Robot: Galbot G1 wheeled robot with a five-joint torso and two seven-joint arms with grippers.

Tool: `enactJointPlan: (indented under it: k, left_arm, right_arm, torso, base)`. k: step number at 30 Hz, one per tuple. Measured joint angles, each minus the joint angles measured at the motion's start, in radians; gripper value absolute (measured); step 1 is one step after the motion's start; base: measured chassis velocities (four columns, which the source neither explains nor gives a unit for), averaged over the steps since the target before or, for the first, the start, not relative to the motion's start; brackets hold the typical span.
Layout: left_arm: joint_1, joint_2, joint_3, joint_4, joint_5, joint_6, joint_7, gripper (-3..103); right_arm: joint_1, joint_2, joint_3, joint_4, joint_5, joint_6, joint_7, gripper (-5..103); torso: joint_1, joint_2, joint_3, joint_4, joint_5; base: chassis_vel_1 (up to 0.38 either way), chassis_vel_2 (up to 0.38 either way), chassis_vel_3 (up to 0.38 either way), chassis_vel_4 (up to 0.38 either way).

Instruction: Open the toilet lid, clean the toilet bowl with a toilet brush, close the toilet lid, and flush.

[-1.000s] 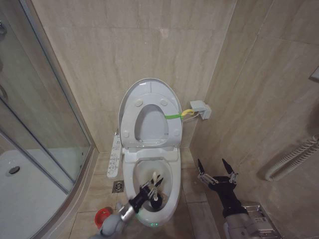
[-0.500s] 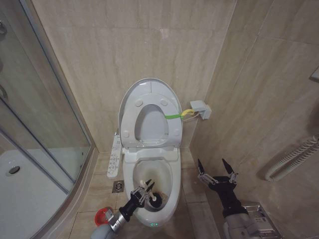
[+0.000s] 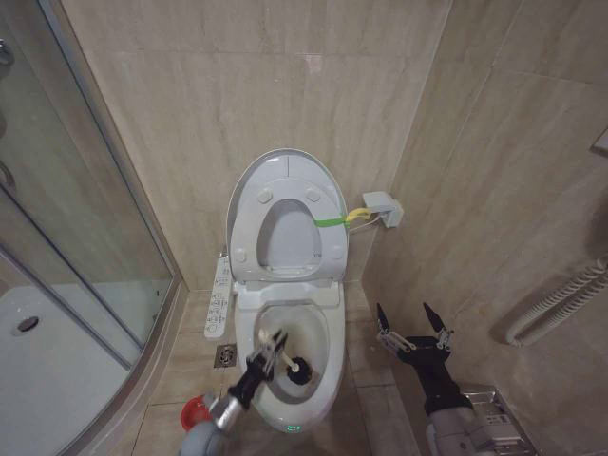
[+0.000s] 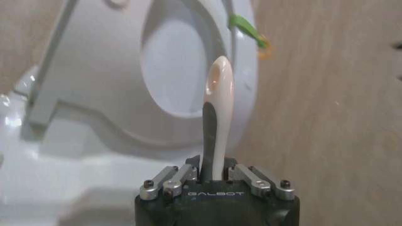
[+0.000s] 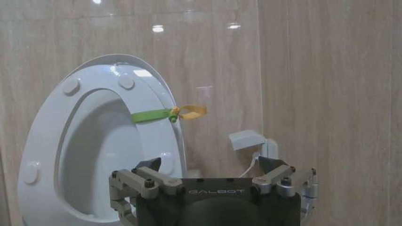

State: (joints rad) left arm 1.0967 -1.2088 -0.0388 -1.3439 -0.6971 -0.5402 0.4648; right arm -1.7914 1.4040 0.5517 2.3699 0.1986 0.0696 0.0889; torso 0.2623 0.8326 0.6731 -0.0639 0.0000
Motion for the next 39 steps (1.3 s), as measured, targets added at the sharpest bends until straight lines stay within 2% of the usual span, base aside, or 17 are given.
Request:
enactJointPlan:
  k: [4, 10, 19, 27, 32, 39]
  left_arm:
    - [-0.059, -0.006, 0.014, 0.009, -0.059, 0.018, -0.028, 22]
    - [-0.065, -0.026, 0.042, 0.017, -0.065, 0.02, -0.029, 22]
    - [-0.127, -0.089, 0.1, 0.117, -0.034, 0.011, -0.006, 22]
    - [-0.141, -0.1, 0.108, 0.215, 0.022, -0.024, 0.037, 22]
    - [-0.158, -0.087, 0.106, 0.196, 0.042, -0.024, 0.039, 22]
    - [-0.181, -0.091, 0.126, 0.138, 0.018, -0.014, 0.029, 22]
  right_arm:
    - [0.0, 0.0, 0.0, 0.0, 0.0, 0.0, 0.0, 100]
    - [0.0, 0.0, 0.0, 0.0, 0.0, 0.0, 0.0, 100]
    - [0.0, 0.0, 0.0, 0.0, 0.0, 0.0, 0.0, 100]
    - [0.0, 0.0, 0.0, 0.0, 0.0, 0.0, 0.0, 100]
    - [0.0, 0.0, 0.0, 0.0, 0.0, 0.0, 0.0, 100]
    - [0.0, 0.0, 0.0, 0.0, 0.0, 0.0, 0.0, 100]
  torso:
    - [0.0, 0.0, 0.0, 0.0001, 0.0001]
    - [0.0, 0.0, 0.0, 0.0005, 0.0001]
    - [0.0, 0.0, 0.0, 0.0002, 0.0002]
    - [0.0, 0.0, 0.0, 0.0005, 0.0003]
    - [0.0, 0.0, 0.0, 0.0003, 0.0001]
    - [0.0, 0.0, 0.0, 0.0, 0.0]
  base:
    - [0.0, 0.0, 0.0, 0.0]
    - [0.0, 0.0, 0.0, 0.0]
    - [0.0, 0.0, 0.0, 0.0]
    - [0.0, 0.0, 0.0, 0.0]
    - [0.0, 0.0, 0.0, 0.0]
    - [0.0, 0.0, 0.0, 0.0]
